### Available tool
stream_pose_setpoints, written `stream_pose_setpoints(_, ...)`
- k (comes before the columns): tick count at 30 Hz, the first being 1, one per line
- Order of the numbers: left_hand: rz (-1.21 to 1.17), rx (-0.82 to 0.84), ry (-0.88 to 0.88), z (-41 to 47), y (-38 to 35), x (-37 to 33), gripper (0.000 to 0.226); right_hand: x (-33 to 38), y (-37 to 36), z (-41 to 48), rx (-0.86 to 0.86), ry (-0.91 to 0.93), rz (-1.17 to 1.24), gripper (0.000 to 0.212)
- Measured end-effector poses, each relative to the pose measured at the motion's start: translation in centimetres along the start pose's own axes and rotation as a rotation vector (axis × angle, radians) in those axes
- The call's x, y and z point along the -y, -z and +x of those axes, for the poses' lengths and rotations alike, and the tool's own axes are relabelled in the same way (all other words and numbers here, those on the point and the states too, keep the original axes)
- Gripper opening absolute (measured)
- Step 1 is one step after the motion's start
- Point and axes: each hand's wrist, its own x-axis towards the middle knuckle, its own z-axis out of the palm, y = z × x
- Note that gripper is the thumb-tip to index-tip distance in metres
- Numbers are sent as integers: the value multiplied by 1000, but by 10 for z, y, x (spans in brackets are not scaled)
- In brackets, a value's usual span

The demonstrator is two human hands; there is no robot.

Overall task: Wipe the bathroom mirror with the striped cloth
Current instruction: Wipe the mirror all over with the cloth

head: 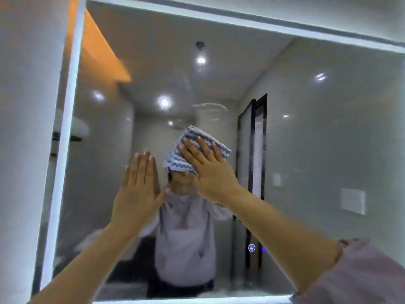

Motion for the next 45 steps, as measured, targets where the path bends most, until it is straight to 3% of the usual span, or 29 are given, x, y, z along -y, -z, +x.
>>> stream_pose_setpoints(5, -39, 46, 21, -3, -8, -2, 82, 1, -10, 1, -48, 22, 26, 59)
stream_pose_setpoints(13, -71, -1, -9, -7, -10, 0, 80, -3, 10, 59, -22, 97, -132, 57)
stream_pose_setpoints(18, -113, -23, -5, -8, -13, 1, 81, -37, 35, 91, -94, -198, 28, 57)
stream_pose_setpoints(22, -125, -23, -13, -9, -11, -1, 80, -15, 21, 89, -164, -336, 76, 61)
stream_pose_setpoints(27, -163, 4, -10, -10, -9, 0, 83, 27, -16, 49, -95, 6, -16, 61)
stream_pose_setpoints(31, -147, 8, -5, -9, -6, -1, 81, -3, -6, 58, -90, 136, -112, 58)
stream_pose_setpoints(33, -149, 3, -1, -9, -7, -1, 79, -29, 6, 70, -134, -11, -85, 59)
stream_pose_setpoints(37, -158, 9, 11, -9, -10, -1, 80, -53, 17, 77, -309, -514, 166, 59)
stream_pose_setpoints(39, -163, 9, 10, -9, -10, -2, 80, -38, 13, 80, -344, -608, 214, 60)
stream_pose_setpoints(45, -169, -7, -2, -10, -10, -3, 83, 8, -8, 67, -229, -62, 36, 59)
